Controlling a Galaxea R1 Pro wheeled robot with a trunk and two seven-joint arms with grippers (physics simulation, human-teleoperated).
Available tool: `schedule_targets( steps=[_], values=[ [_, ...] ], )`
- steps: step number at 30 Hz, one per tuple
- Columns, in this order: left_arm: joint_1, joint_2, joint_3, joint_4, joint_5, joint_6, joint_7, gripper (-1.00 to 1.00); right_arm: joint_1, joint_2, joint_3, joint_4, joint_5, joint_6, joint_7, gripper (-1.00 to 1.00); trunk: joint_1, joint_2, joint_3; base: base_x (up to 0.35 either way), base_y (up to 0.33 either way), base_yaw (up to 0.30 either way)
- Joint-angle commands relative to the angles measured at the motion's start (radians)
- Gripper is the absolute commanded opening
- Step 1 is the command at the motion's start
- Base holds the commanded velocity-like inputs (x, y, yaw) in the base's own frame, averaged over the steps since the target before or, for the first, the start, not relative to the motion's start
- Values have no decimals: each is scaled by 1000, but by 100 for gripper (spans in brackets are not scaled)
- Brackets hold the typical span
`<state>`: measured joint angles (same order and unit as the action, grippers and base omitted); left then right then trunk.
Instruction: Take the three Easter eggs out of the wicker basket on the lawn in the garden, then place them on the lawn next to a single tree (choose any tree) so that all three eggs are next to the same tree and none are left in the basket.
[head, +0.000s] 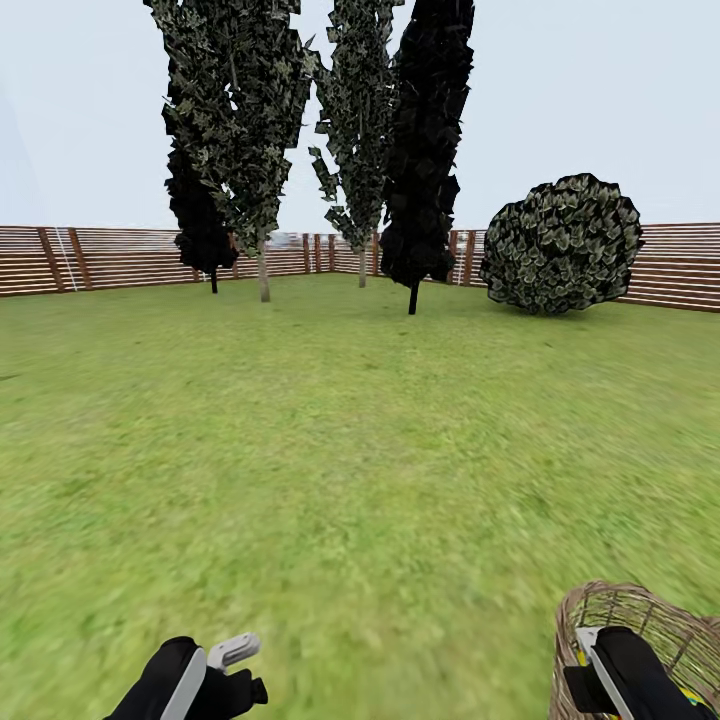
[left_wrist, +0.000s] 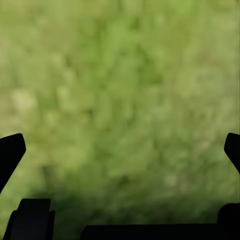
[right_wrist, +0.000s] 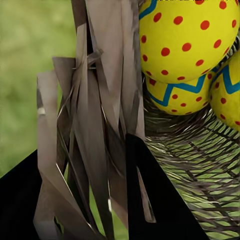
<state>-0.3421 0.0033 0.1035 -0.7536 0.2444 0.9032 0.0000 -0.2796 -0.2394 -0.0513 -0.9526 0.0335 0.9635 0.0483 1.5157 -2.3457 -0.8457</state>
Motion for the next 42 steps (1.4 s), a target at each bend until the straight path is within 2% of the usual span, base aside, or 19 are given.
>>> schedule_targets(
  steps=[1, 10, 42],
  values=[
    [0, 0, 2, -1, 3, 4, -1, 100, 0, 0, -2, 30, 4, -43, 5, -100, 0, 0, -1, 0, 0, 0],
    [-1, -5, -3, 19, 2, 5, 1, 100, 0, 0, 1, 31, 6, -42, 6, -100, -31, 56, 24, 0, 0, -18],
    [0, -9, -2, 27, 1, 5, 5, 100, -1, -1, -4, 29, 6, -43, 0, -100, -153, 280, 124, 0, 0, -240]
  ],
)
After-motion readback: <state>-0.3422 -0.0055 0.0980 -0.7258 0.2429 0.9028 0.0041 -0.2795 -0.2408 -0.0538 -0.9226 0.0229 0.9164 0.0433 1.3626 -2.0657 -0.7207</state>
